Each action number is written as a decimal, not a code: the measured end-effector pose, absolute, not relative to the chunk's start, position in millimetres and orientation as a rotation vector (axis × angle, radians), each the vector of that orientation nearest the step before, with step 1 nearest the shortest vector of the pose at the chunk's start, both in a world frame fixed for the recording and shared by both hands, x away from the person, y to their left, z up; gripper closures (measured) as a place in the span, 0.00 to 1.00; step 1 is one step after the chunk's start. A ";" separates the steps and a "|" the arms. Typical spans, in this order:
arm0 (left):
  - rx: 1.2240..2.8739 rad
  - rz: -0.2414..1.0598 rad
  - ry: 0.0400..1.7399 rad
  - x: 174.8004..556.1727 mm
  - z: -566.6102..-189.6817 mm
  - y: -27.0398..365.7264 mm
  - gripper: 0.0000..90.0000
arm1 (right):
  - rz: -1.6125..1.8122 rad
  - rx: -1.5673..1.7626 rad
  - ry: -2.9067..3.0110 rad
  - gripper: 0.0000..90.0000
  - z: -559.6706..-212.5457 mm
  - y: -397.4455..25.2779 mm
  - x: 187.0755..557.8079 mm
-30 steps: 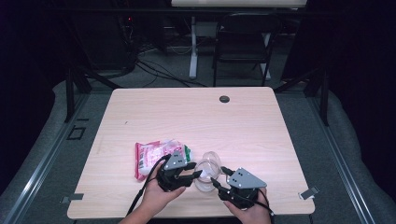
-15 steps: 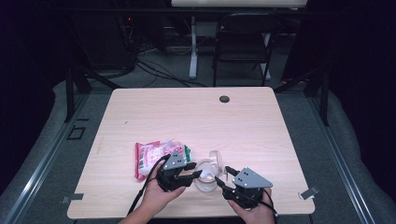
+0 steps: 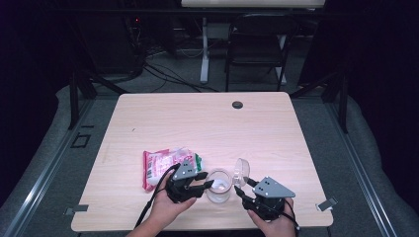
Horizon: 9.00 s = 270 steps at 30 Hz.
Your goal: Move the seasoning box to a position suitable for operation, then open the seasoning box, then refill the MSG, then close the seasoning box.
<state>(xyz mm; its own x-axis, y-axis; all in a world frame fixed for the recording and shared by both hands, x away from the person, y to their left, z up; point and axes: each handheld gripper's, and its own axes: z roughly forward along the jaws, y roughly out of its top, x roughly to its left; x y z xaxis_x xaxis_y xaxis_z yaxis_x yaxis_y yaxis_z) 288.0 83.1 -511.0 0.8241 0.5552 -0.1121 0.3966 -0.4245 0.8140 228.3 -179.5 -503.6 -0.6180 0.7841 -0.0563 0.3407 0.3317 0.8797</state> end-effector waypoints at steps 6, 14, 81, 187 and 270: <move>2.067 0.209 0.707 288.2 -510.9 83.0 0.70 | 1.235 1.004 2.150 0.63 -510.6 -178.9 231.9; 2.013 0.218 0.710 288.3 -502.9 91.5 0.67 | 1.206 1.058 2.192 0.65 -524.2 -184.0 239.8; 2.057 0.356 0.914 303.0 -527.4 149.9 0.55 | 1.295 1.247 2.159 0.82 -541.2 -213.6 296.0; 2.040 0.696 1.089 325.7 -516.0 183.2 1.00 | 1.346 1.241 2.085 0.75 -537.9 -223.2 280.9; 2.070 0.318 0.785 330.1 -446.9 148.9 1.00 | 1.393 1.137 2.036 0.67 -517.7 -232.8 272.8</move>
